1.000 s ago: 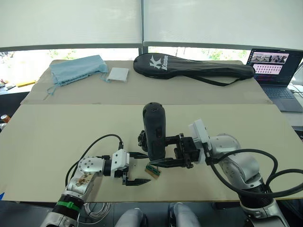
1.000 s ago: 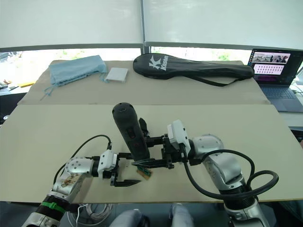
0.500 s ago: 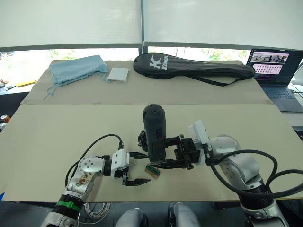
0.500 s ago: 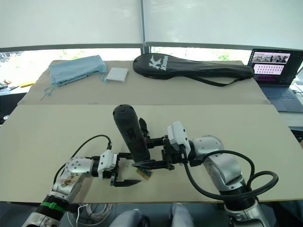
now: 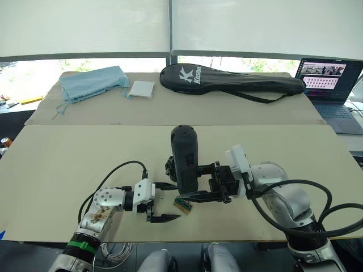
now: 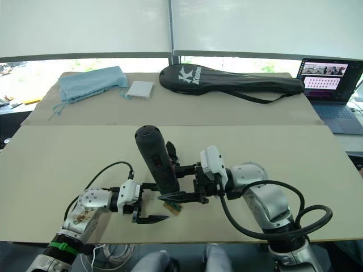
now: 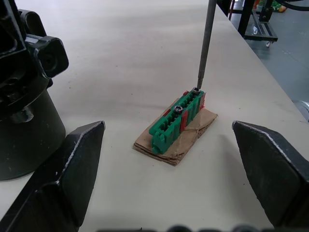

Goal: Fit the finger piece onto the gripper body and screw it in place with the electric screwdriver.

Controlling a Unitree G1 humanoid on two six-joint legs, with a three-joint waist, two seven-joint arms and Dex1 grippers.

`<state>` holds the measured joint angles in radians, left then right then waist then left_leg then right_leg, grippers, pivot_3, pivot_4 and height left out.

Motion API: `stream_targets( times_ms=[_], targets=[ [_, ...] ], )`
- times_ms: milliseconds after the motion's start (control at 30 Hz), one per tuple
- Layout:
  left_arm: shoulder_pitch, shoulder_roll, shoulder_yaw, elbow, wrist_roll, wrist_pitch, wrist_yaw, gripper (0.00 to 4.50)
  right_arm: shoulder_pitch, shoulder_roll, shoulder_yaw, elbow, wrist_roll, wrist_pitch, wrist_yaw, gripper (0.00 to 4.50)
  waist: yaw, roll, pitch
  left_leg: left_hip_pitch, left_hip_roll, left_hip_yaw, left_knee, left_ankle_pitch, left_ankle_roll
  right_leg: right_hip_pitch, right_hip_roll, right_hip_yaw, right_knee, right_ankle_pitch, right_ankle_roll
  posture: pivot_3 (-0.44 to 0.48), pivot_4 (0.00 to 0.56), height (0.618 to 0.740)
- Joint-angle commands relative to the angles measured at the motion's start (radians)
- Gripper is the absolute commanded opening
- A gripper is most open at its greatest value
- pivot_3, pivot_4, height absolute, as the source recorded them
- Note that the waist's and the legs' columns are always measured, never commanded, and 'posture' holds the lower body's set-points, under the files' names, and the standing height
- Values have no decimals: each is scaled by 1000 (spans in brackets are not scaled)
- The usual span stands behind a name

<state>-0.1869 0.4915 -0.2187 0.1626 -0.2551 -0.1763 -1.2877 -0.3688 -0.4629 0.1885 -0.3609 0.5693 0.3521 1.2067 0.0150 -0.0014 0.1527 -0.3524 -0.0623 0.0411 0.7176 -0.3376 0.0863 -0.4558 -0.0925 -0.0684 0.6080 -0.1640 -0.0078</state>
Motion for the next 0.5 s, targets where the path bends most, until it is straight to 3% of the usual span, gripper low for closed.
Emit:
stream_targets(
  times_ms=[33, 500],
  targets=[
    [38, 1, -47, 34, 33, 10, -9, 4500, 0, 0, -7, -28, 4, -44, 3, 1936, 0, 0, 0, 0, 0, 0, 0, 0, 0, 0, 0, 0, 0, 0, 0, 0, 150, 740],
    [40, 4, -46, 30, 34, 11, -7, 4500, 0, 3, 0, -22, -3, -47, 6, 1936, 0, 0, 0, 0, 0, 0, 0, 0, 0, 0, 0, 0, 0, 0, 0, 0, 150, 740]
  ],
)
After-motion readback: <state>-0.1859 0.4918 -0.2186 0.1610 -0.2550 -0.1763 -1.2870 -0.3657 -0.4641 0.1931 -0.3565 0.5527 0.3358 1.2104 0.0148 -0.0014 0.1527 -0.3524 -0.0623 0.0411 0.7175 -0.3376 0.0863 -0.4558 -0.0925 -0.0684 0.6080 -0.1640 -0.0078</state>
